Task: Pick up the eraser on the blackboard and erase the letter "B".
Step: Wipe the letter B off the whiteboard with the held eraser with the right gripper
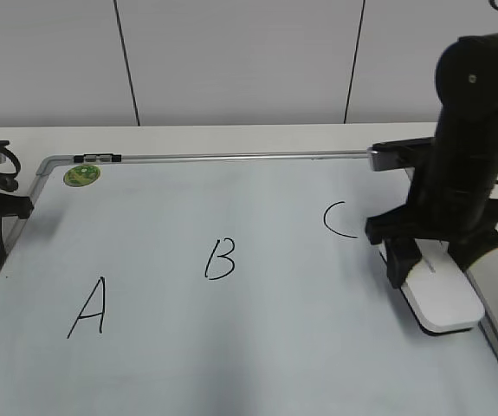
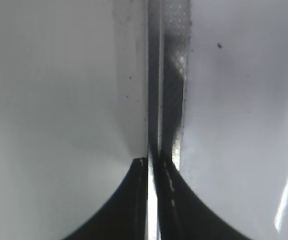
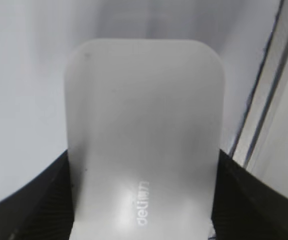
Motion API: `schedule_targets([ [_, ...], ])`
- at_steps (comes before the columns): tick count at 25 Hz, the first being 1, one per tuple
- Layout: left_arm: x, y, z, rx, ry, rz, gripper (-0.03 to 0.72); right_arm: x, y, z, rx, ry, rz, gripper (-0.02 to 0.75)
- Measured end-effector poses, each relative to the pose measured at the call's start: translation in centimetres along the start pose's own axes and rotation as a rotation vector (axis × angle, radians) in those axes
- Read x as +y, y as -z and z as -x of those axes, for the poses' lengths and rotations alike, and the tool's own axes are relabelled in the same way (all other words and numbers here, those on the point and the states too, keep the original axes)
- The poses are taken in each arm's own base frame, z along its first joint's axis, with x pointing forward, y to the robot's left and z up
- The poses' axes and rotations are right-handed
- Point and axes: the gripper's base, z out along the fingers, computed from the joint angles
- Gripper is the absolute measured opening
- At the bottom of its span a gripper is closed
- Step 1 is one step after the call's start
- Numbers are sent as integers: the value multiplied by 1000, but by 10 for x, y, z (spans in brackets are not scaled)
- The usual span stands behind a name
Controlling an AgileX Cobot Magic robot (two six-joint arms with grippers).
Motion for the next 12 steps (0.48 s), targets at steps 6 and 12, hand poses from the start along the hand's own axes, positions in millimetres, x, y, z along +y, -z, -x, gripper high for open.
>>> schedule_targets([
  [6, 0, 0, 0, 0, 0, 0, 19, 38, 5, 35, -5, 97, -19, 515],
  [12, 0, 0, 0, 0, 0, 0, 19, 69, -3, 65, -42, 156, -15, 515],
])
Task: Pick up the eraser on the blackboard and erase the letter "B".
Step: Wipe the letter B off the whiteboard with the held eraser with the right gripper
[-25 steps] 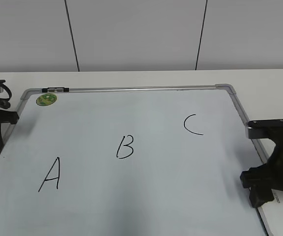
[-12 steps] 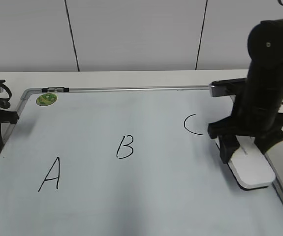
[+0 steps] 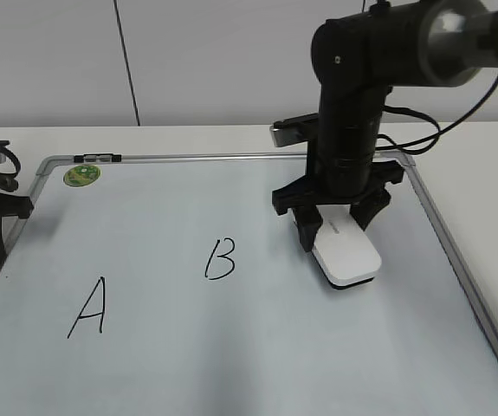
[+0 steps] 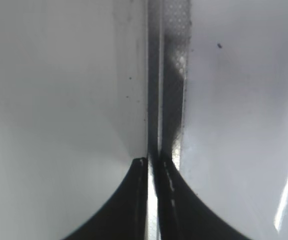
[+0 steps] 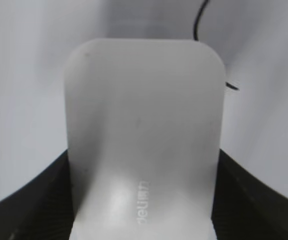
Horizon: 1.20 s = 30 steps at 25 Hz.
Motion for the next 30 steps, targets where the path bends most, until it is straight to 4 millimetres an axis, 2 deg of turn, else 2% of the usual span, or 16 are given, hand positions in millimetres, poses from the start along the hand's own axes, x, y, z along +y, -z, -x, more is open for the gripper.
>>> schedule_targets([
  [7, 0, 0, 0, 0, 0, 0, 19, 32, -18, 24, -20, 61, 4, 515],
  [12, 0, 0, 0, 2, 0, 0, 19, 46, -32, 34, -14, 74, 25, 515],
  [30, 0, 0, 0, 1, -2, 3, 19, 61, -35, 33, -3, 97, 41, 514],
])
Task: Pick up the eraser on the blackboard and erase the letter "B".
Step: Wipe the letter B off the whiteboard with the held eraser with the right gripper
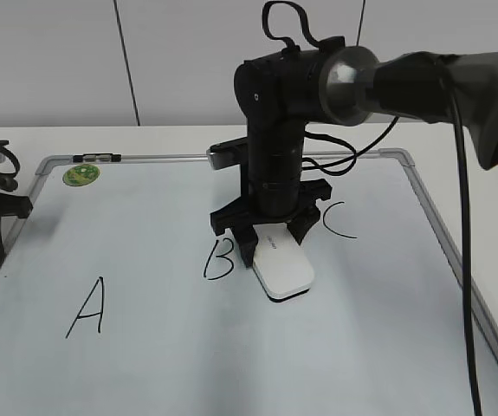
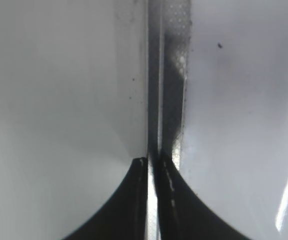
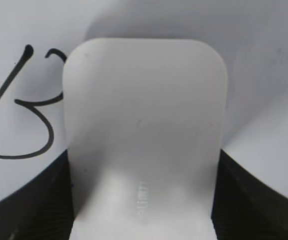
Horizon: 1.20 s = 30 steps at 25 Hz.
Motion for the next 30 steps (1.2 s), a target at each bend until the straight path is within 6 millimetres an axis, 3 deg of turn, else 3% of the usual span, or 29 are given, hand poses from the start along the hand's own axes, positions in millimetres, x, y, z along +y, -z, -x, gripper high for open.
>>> schedule_targets([
  [10, 0, 0, 0, 0, 0, 0, 19, 10, -1, -1, 3, 15, 12, 514],
  [23, 0, 0, 0, 0, 4, -5, 19, 53, -3, 7, -18, 100, 33, 514],
  [30, -1, 0, 0, 0, 4, -6, 19, 56, -3, 7, -28, 120, 13, 513],
])
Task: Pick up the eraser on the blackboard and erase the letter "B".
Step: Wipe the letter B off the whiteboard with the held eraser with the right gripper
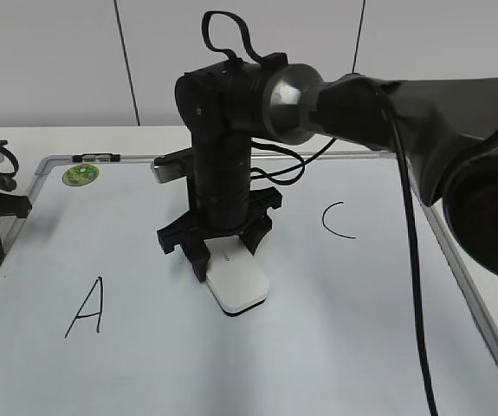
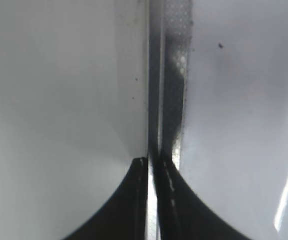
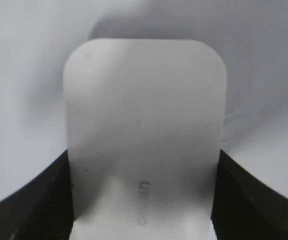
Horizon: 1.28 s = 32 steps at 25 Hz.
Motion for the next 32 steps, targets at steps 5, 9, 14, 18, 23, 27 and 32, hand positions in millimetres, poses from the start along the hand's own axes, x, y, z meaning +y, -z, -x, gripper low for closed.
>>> schedule_targets([
  [5, 0, 0, 0, 0, 0, 0, 19, -3, 0, 0, -5, 12, -37, 513],
  [9, 0, 0, 0, 0, 0, 0, 19, -8, 0, 1, -6, 2, -37, 513],
  [14, 0, 0, 0, 0, 0, 0, 18, -20, 0, 3, -10, -23, -36, 513],
  [18, 0, 0, 0, 0, -2, 3, 18, -29, 0, 4, -12, -41, -39, 513],
  [23, 0, 0, 0, 1, -3, 4, 18, -46, 1, 6, -18, -72, -49, 513],
  [27, 0, 0, 0, 2, -3, 4, 18, -62, 2, 7, -21, -106, -49, 513],
  [32, 0, 0, 0, 2, -3, 4, 18, -62, 2, 7, -21, -116, -26, 513],
])
